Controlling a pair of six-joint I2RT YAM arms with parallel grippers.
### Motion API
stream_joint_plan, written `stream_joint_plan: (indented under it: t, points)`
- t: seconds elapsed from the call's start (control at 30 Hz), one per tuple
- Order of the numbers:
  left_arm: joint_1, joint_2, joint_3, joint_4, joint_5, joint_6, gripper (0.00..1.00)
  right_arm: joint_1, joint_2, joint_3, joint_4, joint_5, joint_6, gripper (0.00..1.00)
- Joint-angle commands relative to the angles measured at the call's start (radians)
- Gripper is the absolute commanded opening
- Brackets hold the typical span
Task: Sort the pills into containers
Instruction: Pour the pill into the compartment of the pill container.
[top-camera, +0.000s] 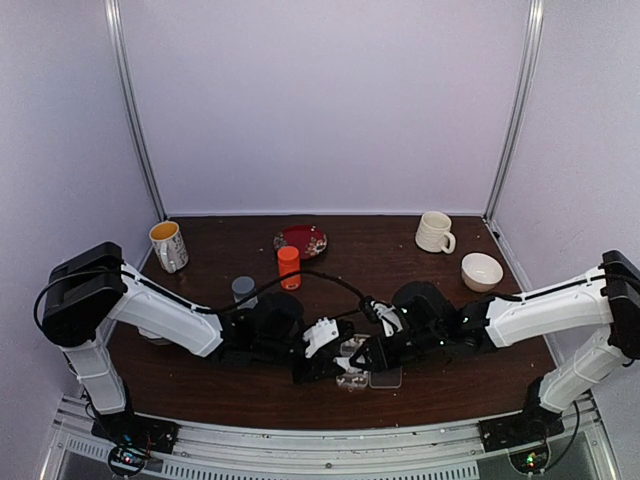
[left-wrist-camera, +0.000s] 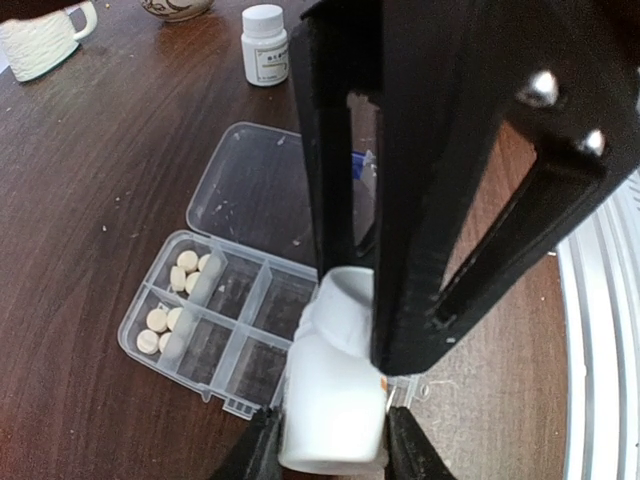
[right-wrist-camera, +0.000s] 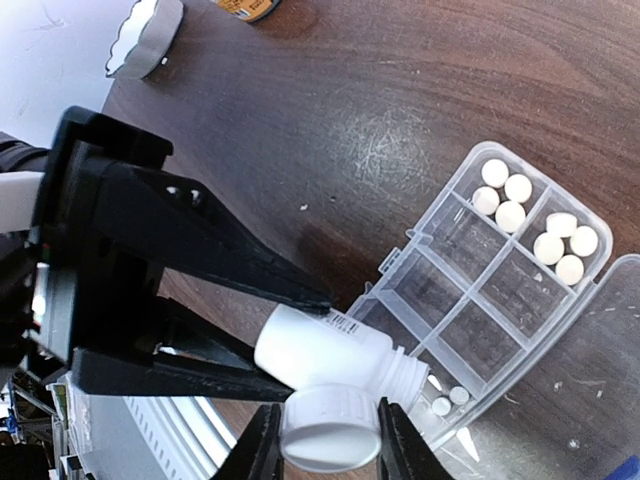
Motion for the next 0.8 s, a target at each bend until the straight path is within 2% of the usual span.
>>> stream_joint_plan:
  t: [0.0,0.3,0.77]
  points:
    - [-0.001,0.003,0.002,0.068,0.015,-0.010,0.00,0.004,-0.072,0.015,-0.024,0.022,-0.024,0.00]
    - [0.000,-0.040,-0.104,0.212,-0.003,-0.017,0.00,0.004,-0.072,0.026,-0.023,0.000,-0.022,0.00]
    - [0.002,-0.091,-0.191,0.281,-0.040,-0.059,0.00,0.018,-0.023,0.069,-0.023,-0.028,-0.020,0.00]
